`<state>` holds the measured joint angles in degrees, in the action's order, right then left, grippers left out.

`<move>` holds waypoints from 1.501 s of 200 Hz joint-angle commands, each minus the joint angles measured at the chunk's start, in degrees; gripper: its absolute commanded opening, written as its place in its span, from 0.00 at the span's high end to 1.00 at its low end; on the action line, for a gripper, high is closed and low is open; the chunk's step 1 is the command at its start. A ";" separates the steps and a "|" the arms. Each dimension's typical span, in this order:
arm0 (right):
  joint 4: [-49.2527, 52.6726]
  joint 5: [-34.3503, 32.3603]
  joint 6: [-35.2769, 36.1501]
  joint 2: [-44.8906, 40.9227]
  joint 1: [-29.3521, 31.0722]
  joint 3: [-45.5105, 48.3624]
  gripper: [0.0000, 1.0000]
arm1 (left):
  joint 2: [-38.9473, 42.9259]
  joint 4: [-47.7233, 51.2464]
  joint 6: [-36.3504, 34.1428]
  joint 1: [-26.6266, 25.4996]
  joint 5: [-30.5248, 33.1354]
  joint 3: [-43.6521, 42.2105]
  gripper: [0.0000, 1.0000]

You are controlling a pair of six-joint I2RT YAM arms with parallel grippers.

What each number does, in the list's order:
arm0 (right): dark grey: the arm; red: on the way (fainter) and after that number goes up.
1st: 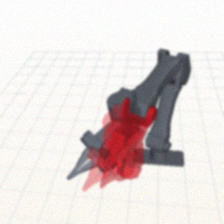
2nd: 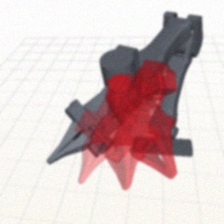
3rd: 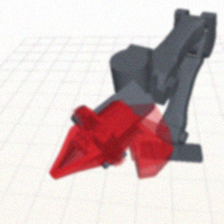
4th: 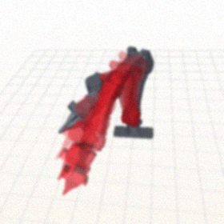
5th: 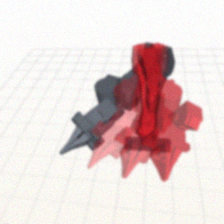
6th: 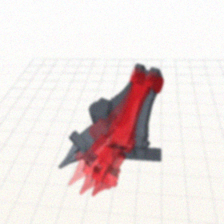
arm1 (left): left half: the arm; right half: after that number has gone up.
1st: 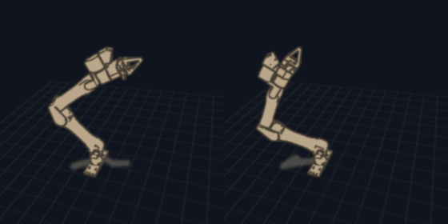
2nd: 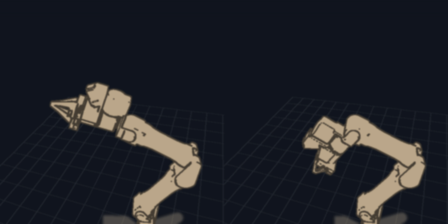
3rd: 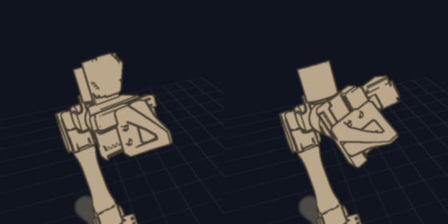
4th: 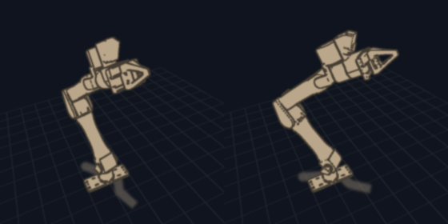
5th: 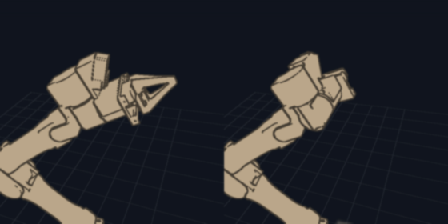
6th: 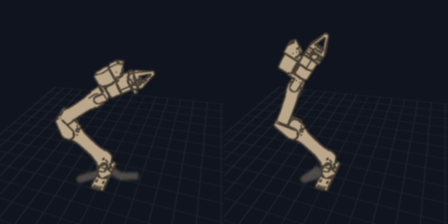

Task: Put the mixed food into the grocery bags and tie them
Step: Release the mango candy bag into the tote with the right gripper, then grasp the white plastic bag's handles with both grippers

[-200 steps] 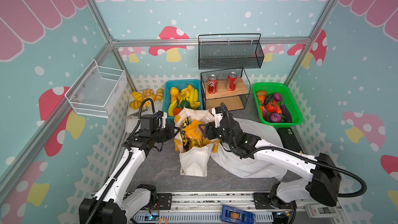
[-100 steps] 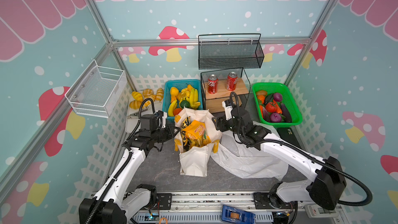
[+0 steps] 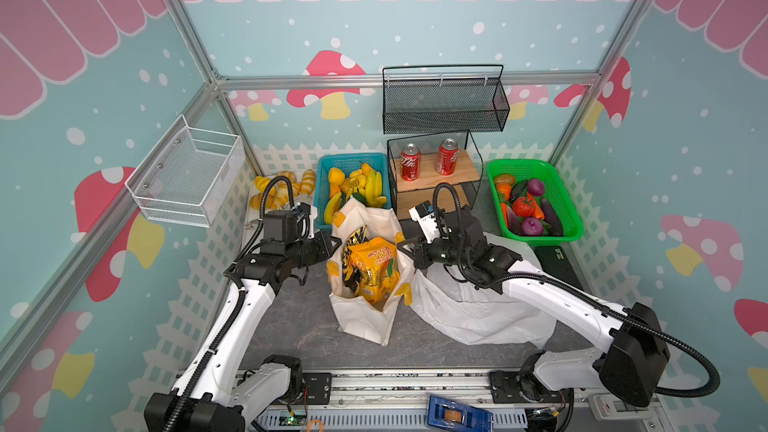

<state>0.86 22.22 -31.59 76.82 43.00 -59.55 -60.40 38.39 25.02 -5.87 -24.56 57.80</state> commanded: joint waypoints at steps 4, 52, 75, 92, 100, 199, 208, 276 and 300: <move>-14.98 8.47 -5.54 -0.66 1.05 1.19 1.00 | -0.81 6.78 -7.91 1.11 8.15 6.39 1.00; -20.76 9.69 -10.06 6.84 6.21 -1.22 1.00 | -3.54 15.59 -14.72 1.52 23.68 11.77 1.00; -21.80 8.19 -11.12 10.29 7.08 -1.84 1.00 | -4.62 14.27 -15.05 1.98 26.07 10.34 1.00; -19.49 7.74 -8.99 12.43 7.00 -3.79 0.95 | -6.63 14.43 -13.57 2.42 27.46 10.40 1.00; -16.51 6.39 -6.33 12.49 6.91 -5.14 0.86 | -7.15 14.43 -12.93 2.45 27.41 10.40 1.00; 8.35 -18.20 25.45 -0.16 -8.56 -0.07 0.19 | 5.86 -1.18 -3.20 2.37 11.09 8.69 0.17; 8.79 -20.97 27.32 2.16 -8.61 -0.28 0.19 | 6.13 -2.98 -1.44 1.99 7.93 8.58 0.17; 9.77 -20.25 36.82 23.95 -8.58 -6.94 0.17 | 4.59 -6.48 0.56 -6.48 5.74 8.08 0.21; 10.78 -19.45 38.14 29.49 -8.63 -9.61 0.20 | 4.42 -6.50 0.49 -6.61 5.90 7.59 0.22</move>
<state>9.93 2.09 2.20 103.11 34.17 -65.34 -56.01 33.12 24.86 -12.16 -17.87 66.11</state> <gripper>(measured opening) 0.826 0.788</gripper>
